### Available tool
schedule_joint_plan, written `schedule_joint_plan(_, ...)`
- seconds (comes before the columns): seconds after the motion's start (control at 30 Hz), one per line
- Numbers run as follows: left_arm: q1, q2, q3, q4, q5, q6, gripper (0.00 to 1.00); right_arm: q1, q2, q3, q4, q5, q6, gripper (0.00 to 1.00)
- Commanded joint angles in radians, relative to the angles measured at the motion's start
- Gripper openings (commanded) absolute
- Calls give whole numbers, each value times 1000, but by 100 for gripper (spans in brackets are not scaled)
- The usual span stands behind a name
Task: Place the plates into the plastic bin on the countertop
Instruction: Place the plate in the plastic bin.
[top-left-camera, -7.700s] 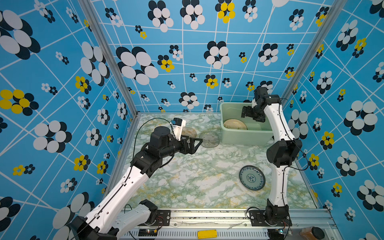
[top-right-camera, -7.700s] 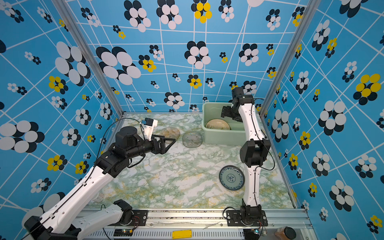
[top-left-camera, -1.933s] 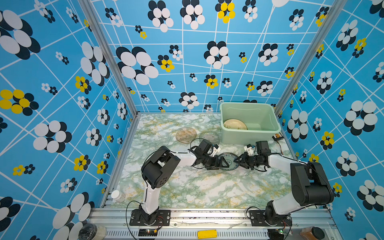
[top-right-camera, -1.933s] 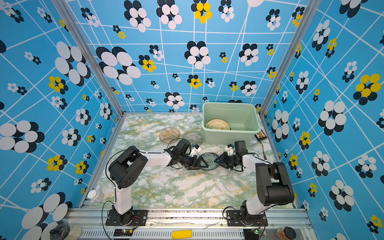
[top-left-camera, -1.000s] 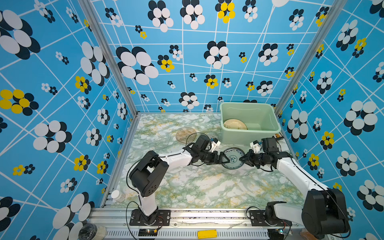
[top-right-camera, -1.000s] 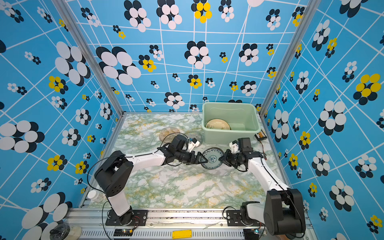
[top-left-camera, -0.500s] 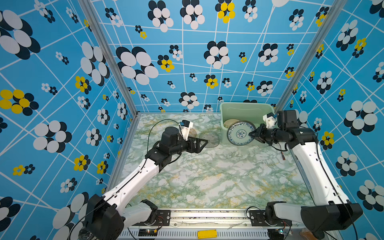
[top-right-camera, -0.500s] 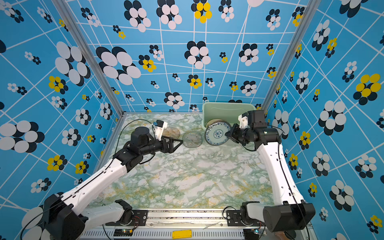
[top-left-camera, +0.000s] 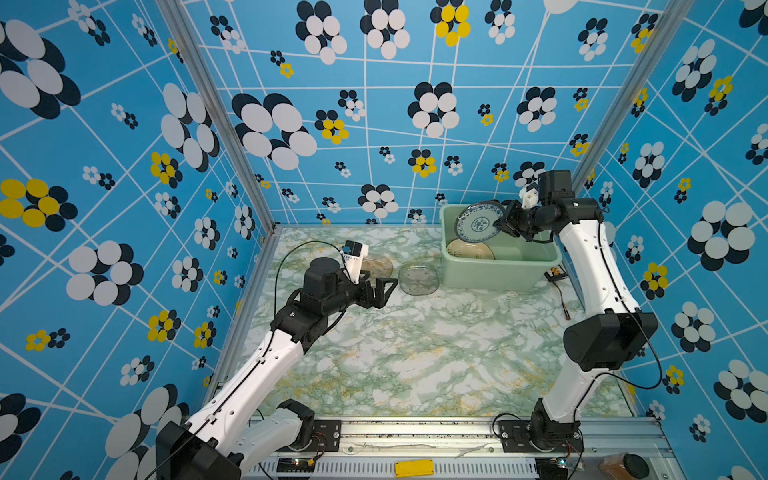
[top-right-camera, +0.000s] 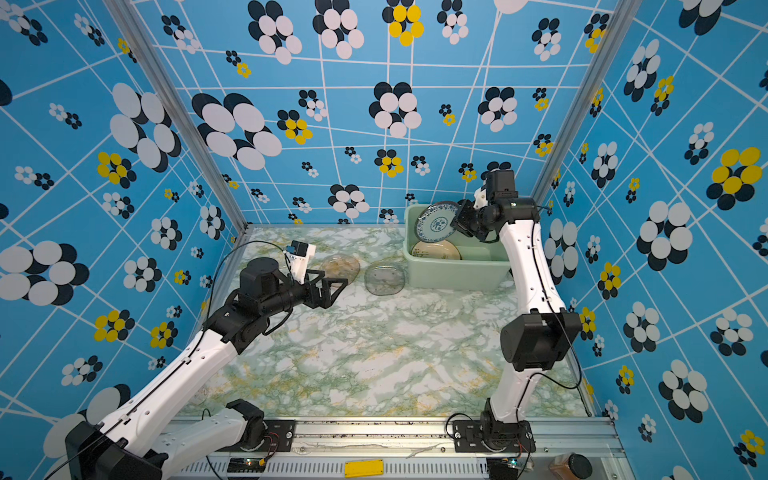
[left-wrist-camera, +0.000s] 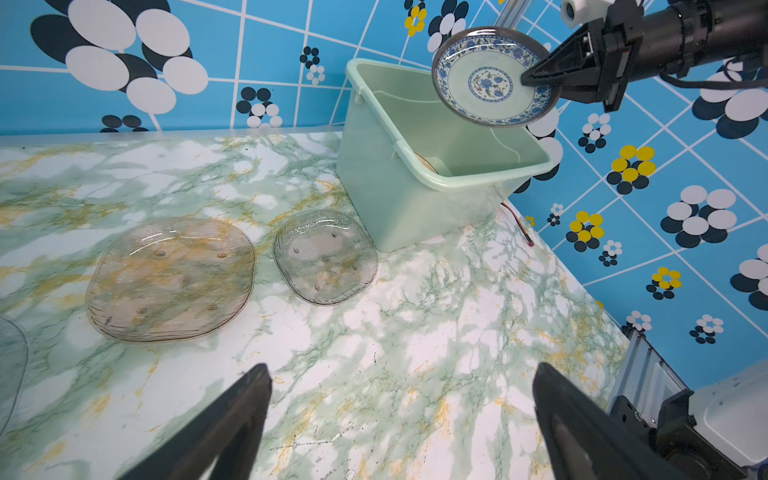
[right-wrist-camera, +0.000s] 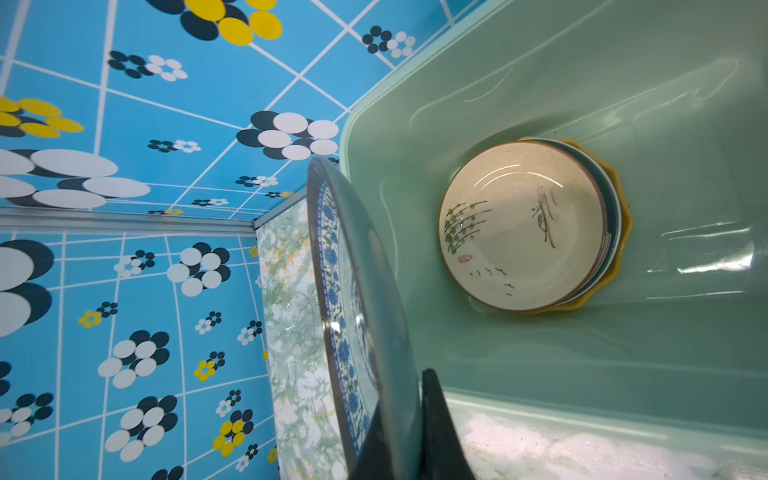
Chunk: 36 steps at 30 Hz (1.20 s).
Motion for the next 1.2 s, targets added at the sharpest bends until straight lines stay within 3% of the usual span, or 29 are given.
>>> schedule_joint_plan(0.0,6,40,-8,35,16,26,99,-11,90,102,-88,32,-56,0)
schedule_joint_plan(0.27,-8,151,13,132,59,16,99,-40,276,236,-108,35,-68,0)
schedule_joint_plan(0.6,-75,318,123,130,59,78,99,-61,468,346,-132,28,-81,0)
schedule_joint_plan(1.0,-104,414,190,116,59,99,99,-64,569,345,-145,11,-125,0)
schedule_joint_plan(1.17,-109,429,201,110,57,101,99,-64,589,341,-146,6,-132,8)
